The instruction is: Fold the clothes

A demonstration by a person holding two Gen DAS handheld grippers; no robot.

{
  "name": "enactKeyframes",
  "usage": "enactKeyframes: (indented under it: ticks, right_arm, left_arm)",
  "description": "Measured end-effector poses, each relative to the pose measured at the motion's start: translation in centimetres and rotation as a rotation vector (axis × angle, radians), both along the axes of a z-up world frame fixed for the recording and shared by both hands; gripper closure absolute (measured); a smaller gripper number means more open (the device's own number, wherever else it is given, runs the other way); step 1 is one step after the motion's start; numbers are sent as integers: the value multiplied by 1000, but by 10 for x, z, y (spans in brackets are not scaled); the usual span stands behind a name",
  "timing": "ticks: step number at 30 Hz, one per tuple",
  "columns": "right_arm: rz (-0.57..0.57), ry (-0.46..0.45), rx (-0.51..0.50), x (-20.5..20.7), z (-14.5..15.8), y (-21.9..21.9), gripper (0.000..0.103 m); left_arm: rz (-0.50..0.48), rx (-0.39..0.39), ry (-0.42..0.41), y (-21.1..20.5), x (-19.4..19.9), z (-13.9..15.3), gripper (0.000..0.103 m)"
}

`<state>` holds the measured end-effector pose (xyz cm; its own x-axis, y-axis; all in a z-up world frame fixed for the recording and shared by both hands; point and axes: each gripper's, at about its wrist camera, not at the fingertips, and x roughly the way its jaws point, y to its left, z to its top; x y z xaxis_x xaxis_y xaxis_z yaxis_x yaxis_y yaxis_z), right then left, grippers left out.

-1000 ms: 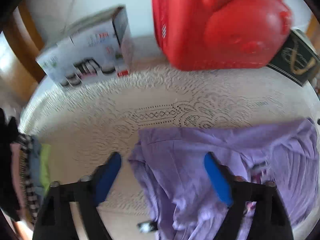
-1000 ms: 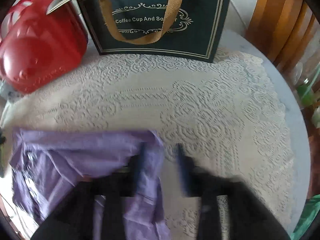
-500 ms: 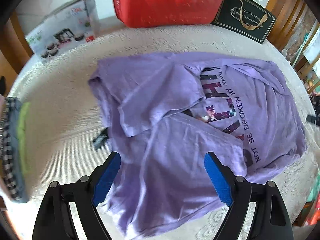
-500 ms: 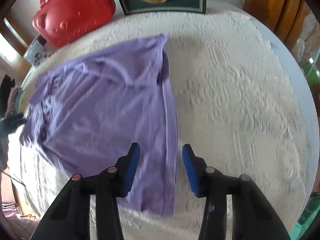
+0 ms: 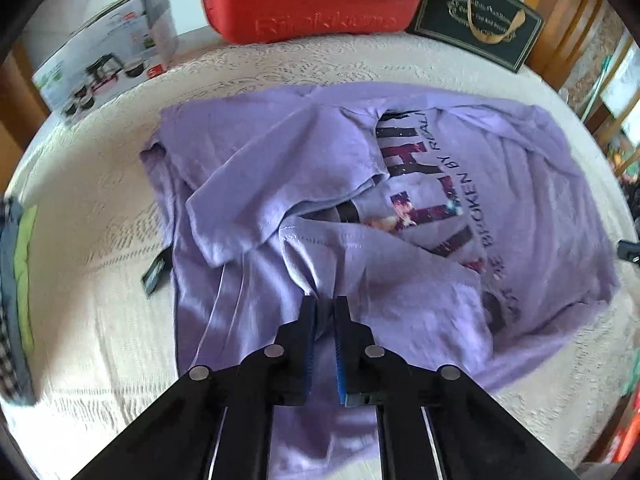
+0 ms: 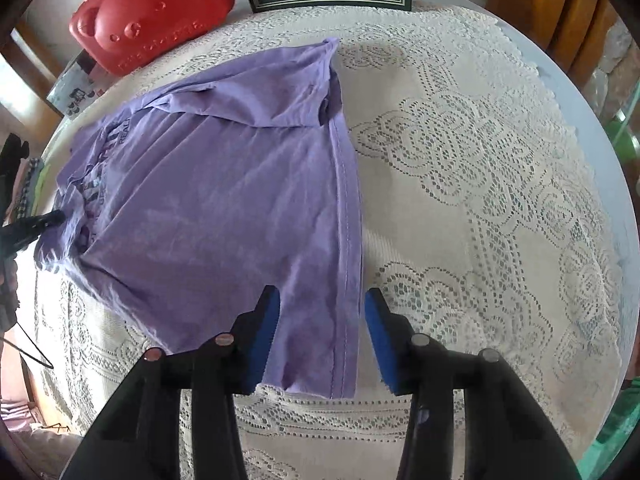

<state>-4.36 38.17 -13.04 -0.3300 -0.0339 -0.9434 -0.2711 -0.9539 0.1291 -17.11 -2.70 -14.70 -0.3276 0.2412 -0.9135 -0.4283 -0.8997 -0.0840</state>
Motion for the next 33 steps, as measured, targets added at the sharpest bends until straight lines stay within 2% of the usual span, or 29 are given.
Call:
enactKeyframes:
  ticks: [4,5,7,9,12,14,17,18,19,20,21,22,23,25,27,30,31,32,33]
  right_arm:
    - [55,21,-17,13,7,-4,57]
    - [66,20,-9,17,9,-4,54]
    - [96,14,7,24,11,-6,37]
    - [111,11,15,27,11,-9,35]
    - [132,-4,32,32,8,-14,34]
    - [130,-15,34,34,4,-15,34]
    - [124,-33,39,36,-4,-16,34]
    - [123,-35,46,36,-5,-17,34]
    - [128,-34,54,37,-7,-19,34]
    - [132,-33,63,37,-8,-20,34]
    - [136,-32,71,38,-8,-21,34]
    - [141,-32,78,39,-9,-23,34]
    - [144,-28,84,40,-9,-23,33]
    - [156,-26,100,44,-10,-24,28]
    - [175,-24,116,45,-11,-27,23]
    - [207,-13,147,44,-16,-35,22]
    - [212,-7,156,42,-19,-37,28]
    - [216,-2,166,39,-21,-40,46]
    - [221,4,176,37,-23,-42,72]
  left_arm:
    - [3,20,11,-9,17,13,95]
    - [4,25,14,-11,21,16,94]
    - [-2,20,29,-11,23,17,94]
    - [2,13,48,-11,20,18,93]
    - [-9,-19,69,0,7,16,75]
    - [-10,-37,63,6,-5,8,48]
    - [-2,-39,29,14,-18,-8,45]
    - [-1,-25,2,17,-20,-15,45]
    - [-1,-25,-10,20,-19,-19,54]
    - [-1,-42,-4,23,-15,-22,68]
    - [-6,-57,0,27,-12,-22,73]
    - [-15,-70,3,30,-7,-21,91]
    - [-21,-78,8,33,-2,-20,96]
    - [-30,-88,29,35,9,-19,98]
    - [-20,-65,35,33,16,-16,99]
    - [-1,-28,64,26,24,0,99]
    - [6,-16,81,22,25,8,99]
    - [14,-3,98,19,26,17,99]
    - [21,10,115,15,27,25,99]
